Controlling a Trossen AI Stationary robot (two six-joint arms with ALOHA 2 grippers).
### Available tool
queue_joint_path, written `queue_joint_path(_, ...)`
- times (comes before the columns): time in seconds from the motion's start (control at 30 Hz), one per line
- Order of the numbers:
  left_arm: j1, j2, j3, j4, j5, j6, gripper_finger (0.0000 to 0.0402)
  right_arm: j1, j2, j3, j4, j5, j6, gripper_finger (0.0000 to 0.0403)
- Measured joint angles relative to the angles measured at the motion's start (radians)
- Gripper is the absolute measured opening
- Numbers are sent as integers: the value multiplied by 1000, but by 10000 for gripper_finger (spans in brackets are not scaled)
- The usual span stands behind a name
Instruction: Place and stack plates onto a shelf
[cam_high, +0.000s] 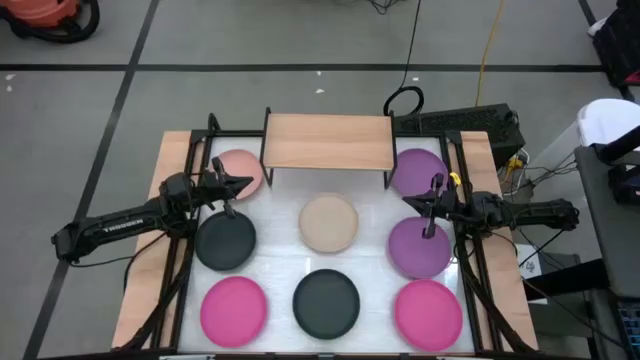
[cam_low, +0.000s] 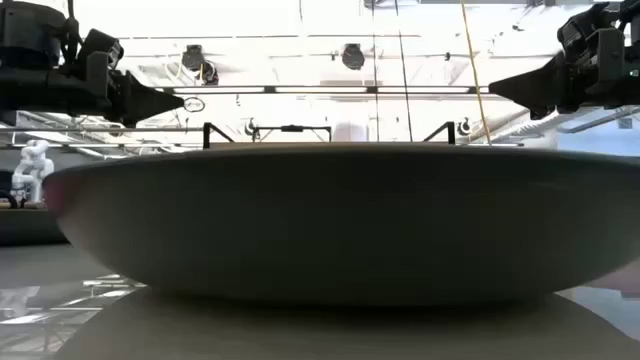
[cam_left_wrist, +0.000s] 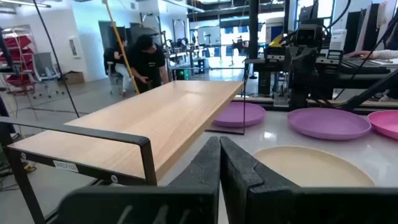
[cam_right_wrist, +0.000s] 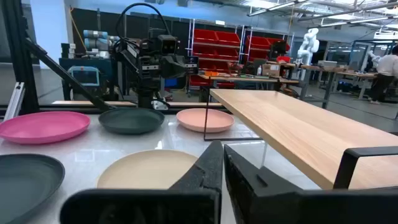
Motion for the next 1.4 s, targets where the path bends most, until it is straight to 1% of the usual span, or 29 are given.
queue_joint_path(1.1,0,0,0,0,0,0,4,0,0,0,2,0,0,0)
queue_joint_path(1.2,0,0,0,0,0,0,4,0,0,0,38,1,0,0)
queue_joint_path(1.4,0,0,0,0,0,0,4,0,0,-1,211,-1,1,0)
